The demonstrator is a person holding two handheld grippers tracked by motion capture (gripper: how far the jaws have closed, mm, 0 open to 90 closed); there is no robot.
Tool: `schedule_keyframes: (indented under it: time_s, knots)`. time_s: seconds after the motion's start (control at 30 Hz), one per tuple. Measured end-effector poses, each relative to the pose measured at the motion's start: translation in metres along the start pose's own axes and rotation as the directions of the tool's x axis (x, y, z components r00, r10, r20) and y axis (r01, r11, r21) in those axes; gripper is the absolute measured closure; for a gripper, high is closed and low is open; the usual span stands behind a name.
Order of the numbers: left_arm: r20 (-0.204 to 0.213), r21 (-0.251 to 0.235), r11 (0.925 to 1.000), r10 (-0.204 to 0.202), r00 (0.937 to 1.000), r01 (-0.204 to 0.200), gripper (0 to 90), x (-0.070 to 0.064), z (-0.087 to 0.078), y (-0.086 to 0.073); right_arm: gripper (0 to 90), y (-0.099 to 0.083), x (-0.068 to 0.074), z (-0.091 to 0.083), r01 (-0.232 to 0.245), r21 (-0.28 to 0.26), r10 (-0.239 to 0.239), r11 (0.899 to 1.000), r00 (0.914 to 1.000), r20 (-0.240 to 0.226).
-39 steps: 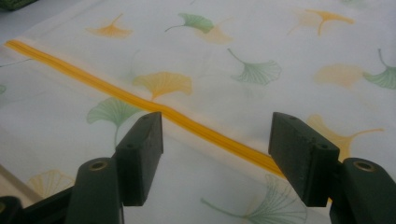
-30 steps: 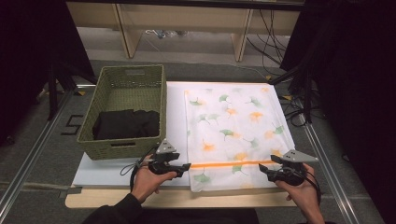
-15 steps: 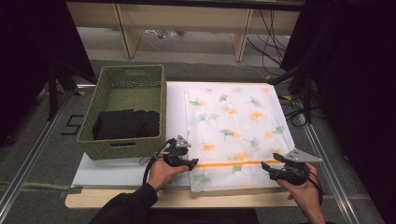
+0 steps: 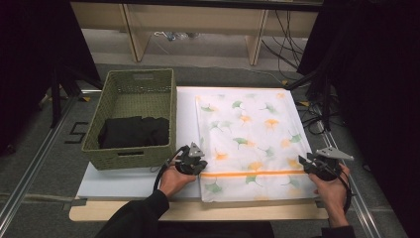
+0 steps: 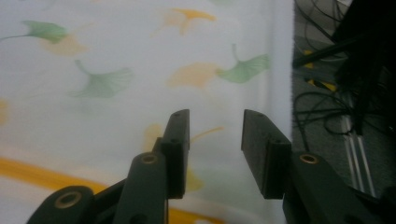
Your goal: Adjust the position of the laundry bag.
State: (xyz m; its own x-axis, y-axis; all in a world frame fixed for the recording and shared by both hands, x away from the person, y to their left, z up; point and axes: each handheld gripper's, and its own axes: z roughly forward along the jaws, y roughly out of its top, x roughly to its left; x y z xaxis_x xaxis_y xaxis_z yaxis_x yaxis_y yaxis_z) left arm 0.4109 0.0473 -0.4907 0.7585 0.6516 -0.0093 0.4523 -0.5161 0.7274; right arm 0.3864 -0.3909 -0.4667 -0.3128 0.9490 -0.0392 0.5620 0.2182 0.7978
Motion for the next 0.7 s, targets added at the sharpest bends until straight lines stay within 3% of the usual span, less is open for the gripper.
schedule_keyframes:
  time_s: [0.03, 0.07, 0.1, 0.13, 0.2, 0.23, 0.27, 0.3, 0.37, 0.43, 0.5, 0.57, 0.6, 0.63, 0.7]
  knots:
    - [-0.002, -0.001, 1.0, 0.005, 1.0, -0.005, 88.6, 0.0, 0.0, 0.0, 63.9, 0.002, -0.006, 0.002, 0.022, 0.009, -0.023, 1.0, 0.9977, 0.064]
    - [-0.002, 0.0, 1.0, 0.006, 1.0, -0.006, 88.7, -0.001, 0.0, 0.001, 64.7, 0.004, -0.01, 0.007, 0.002, 0.016, -0.003, 1.0, 0.9992, 0.04]
    - [-0.002, 0.001, 1.0, 0.004, 1.0, -0.004, 88.6, -0.001, 0.0, 0.001, 67.4, 0.006, -0.014, 0.01, 0.014, 0.022, -0.015, 1.0, 0.9965, 0.082]
    - [0.001, 0.002, 1.0, 0.007, 1.0, -0.007, 88.7, -0.001, -0.001, 0.001, 69.1, 0.007, -0.015, 0.013, -0.015, 0.023, 0.014, 1.0, 0.9972, 0.074]
    - [0.011, 0.004, 0.9998, 0.02, 0.9997, -0.02, 88.9, 0.002, -0.002, 0.002, 69.3, 0.013, -0.025, 0.019, -0.012, 0.045, 0.008, 0.999, 0.9958, 0.092]
    - [0.016, -0.001, 1.0, -0.006, 0.9998, 0.006, 88.9, 0.002, -0.004, 0.002, 69.2, 0.016, -0.032, 0.025, -0.005, 0.055, 0.001, 0.998, 0.9976, 0.07]
    - [0.016, -0.001, 1.0, -0.006, 0.9998, 0.006, 88.9, 0.002, -0.004, 0.002, 69.2, 0.016, -0.032, 0.025, -0.005, 0.055, 0.001, 0.998, 0.9976, 0.07]
    - [0.008, 0.0, 1.0, -0.007, 0.9999, 0.007, 88.9, 0.003, -0.005, 0.002, 67.5, 0.018, -0.042, 0.034, -0.037, 0.064, 0.033, 0.997, 0.9974, 0.064]
    - [0.01, -0.004, 1.0, 0.002, 1.0, -0.002, 88.9, 0.004, -0.006, 0.002, 65.9, 0.02, -0.046, 0.041, -0.038, 0.069, 0.035, 0.997, 0.9985, 0.043]
    - [0.009, 0.002, 1.0, -0.009, 0.9999, 0.009, 88.9, 0.003, -0.006, 0.002, 65.2, 0.021, -0.044, 0.047, -0.034, 0.105, 0.028, 0.994, 0.9983, 0.05]
    - [0.007, 0.001, 1.0, 0.009, 0.9999, -0.009, 89.0, 0.004, -0.006, 0.002, 64.7, 0.022, -0.046, 0.052, -0.014, 0.129, 0.012, 0.991, 0.9997, 0.019]
    - [0.007, 0.002, 0.9999, 0.011, 0.9999, -0.011, 88.9, 0.004, -0.006, 0.002, 64.5, 0.022, -0.046, 0.053, -0.003, 0.153, 0.0, 0.988, 0.9998, 0.021]
    - [0.012, 0.003, 1.0, 0.003, 0.9999, -0.003, 88.9, 0.004, -0.006, 0.001, 70.3, 0.02, -0.044, 0.057, -0.052, 0.143, 0.055, 0.988, 0.9984, -0.015]
    - [0.014, -0.005, 0.9999, 0.014, 0.9998, -0.014, 89.0, 0.004, -0.007, 0.001, 75.9, 0.02, -0.048, 0.059, -0.008, 0.123, 0.013, 0.992, 0.9992, -0.037]
    - [0.006, 0.001, 1.0, 0.005, 1.0, -0.005, 89.0, 0.005, -0.008, 0.002, 86.6, 0.02, -0.048, 0.06, 0.003, 0.114, 0.004, 0.993, 0.9982, -0.061]
